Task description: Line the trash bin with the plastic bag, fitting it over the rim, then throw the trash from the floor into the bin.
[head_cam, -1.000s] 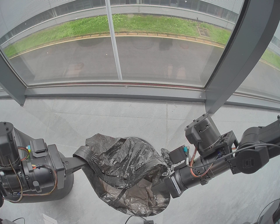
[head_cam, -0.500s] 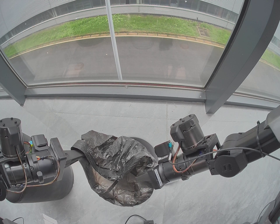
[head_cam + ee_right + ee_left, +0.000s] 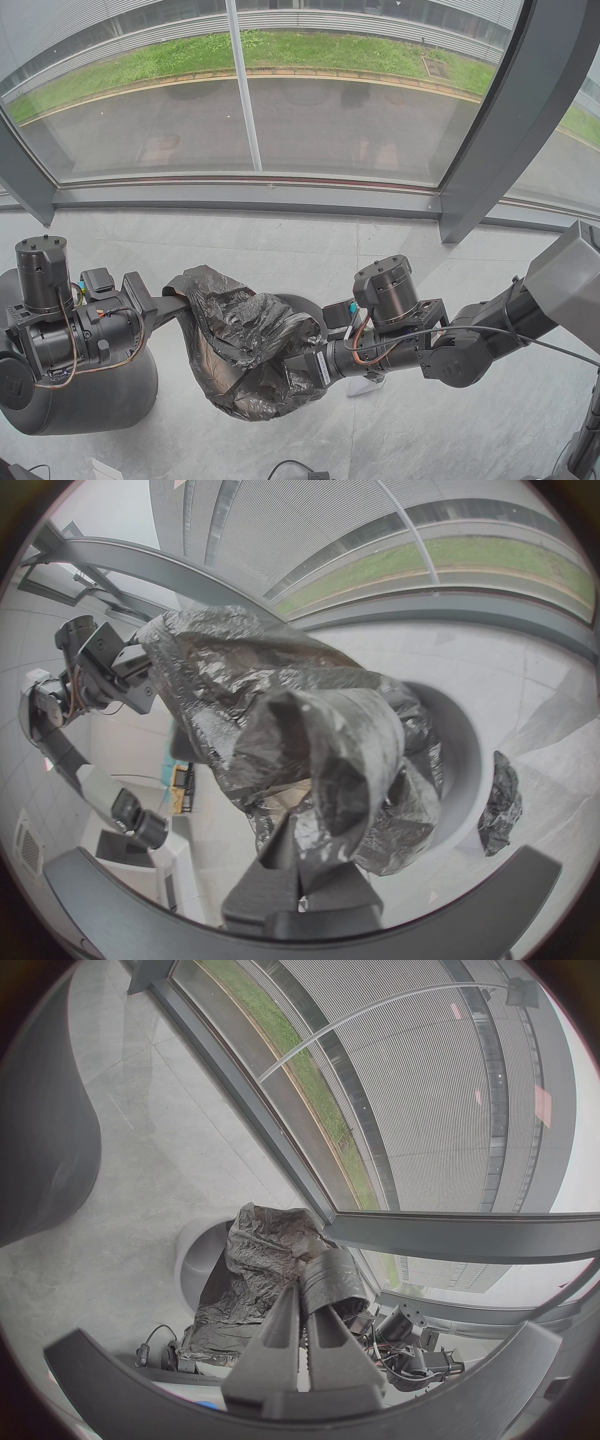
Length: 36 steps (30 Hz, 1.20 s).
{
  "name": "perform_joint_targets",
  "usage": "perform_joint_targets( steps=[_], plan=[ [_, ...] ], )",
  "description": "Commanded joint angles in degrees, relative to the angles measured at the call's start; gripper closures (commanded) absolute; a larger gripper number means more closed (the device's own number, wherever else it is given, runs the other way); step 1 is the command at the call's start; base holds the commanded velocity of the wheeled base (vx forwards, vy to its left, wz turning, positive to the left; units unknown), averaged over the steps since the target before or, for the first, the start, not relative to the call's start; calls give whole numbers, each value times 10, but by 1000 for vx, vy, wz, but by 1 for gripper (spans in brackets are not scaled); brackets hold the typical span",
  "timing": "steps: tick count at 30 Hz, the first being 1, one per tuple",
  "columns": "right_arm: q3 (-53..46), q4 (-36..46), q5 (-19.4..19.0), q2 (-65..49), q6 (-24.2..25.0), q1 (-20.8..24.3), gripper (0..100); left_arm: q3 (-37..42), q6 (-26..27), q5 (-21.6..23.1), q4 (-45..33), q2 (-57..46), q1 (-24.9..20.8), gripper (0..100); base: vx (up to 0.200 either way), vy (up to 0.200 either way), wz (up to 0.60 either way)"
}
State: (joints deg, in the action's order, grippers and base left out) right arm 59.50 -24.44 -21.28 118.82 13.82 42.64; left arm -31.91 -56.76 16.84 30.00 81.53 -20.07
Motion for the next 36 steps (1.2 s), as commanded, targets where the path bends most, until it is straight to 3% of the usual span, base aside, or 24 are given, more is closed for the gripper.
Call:
perform_joint_targets(
  steps=[1, 23, 36],
  plan=[
    [1, -28, 28, 35, -1, -5, 100, -4, 1, 0, 20, 50, 6, 100, 0, 0, 0],
    [2, -41, 33, 76, -20, -40, 100, -16, 0, 0, 77, 157, 6, 100, 0, 0, 0],
    [-107, -55, 34, 21, -20, -35, 100, 2, -5, 9, 43, 156, -2, 100, 0, 0, 0]
  ],
)
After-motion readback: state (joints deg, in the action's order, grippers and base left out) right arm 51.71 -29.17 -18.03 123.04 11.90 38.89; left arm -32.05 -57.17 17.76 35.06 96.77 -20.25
